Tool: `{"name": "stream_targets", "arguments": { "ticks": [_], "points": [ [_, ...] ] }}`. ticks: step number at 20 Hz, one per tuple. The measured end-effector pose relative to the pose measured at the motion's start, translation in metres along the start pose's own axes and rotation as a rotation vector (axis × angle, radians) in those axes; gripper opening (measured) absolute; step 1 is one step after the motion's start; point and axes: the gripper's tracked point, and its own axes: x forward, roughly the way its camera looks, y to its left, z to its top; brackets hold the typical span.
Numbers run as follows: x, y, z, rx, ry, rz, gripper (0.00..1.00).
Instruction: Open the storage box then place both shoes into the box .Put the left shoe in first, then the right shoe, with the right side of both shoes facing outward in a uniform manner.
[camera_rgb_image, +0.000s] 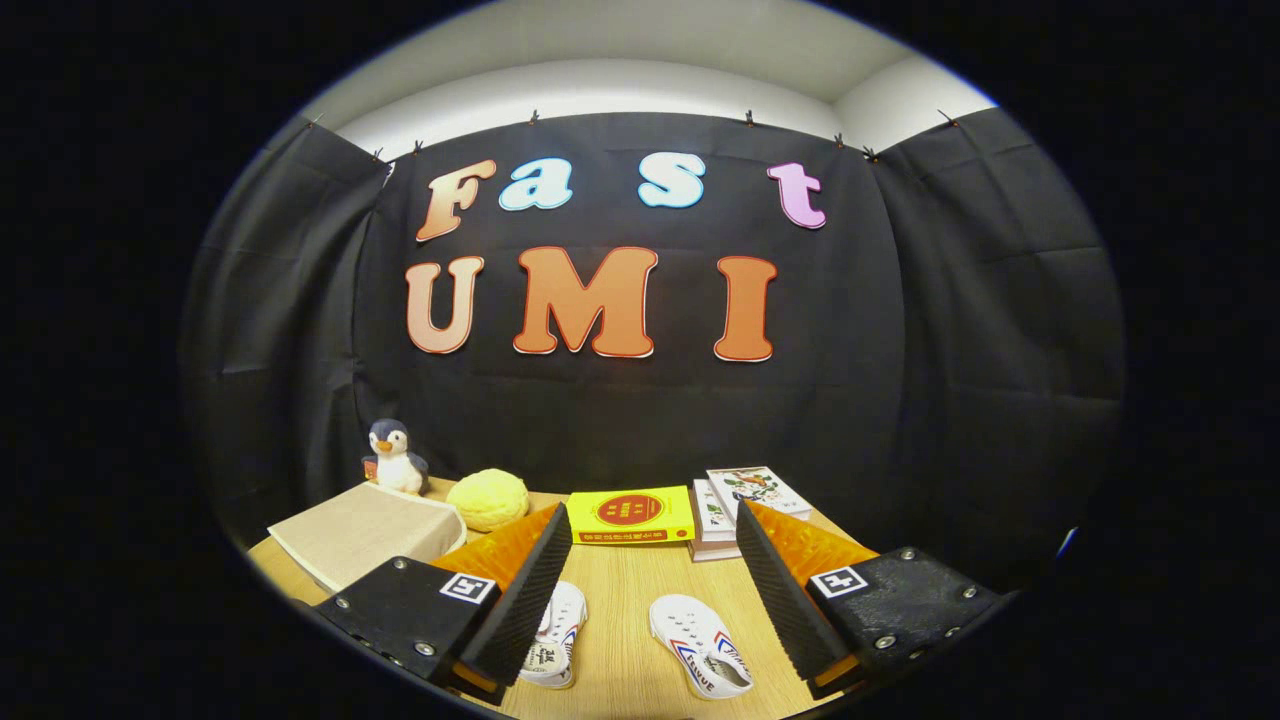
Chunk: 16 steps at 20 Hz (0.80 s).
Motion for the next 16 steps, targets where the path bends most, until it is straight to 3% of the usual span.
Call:
{"name": "stream_targets", "arguments": {
  "ticks": [4,8,16],
  "points": [
    [0.006,-0.003,-0.012,-0.024,0.028,0.016,0.98],
    [0.017,0.017,-0.033,-0.016,0.084,0.083,0.99],
    [0.034,0.095,-0.079,0.098,0.259,0.343,0.99]
  ]
}}
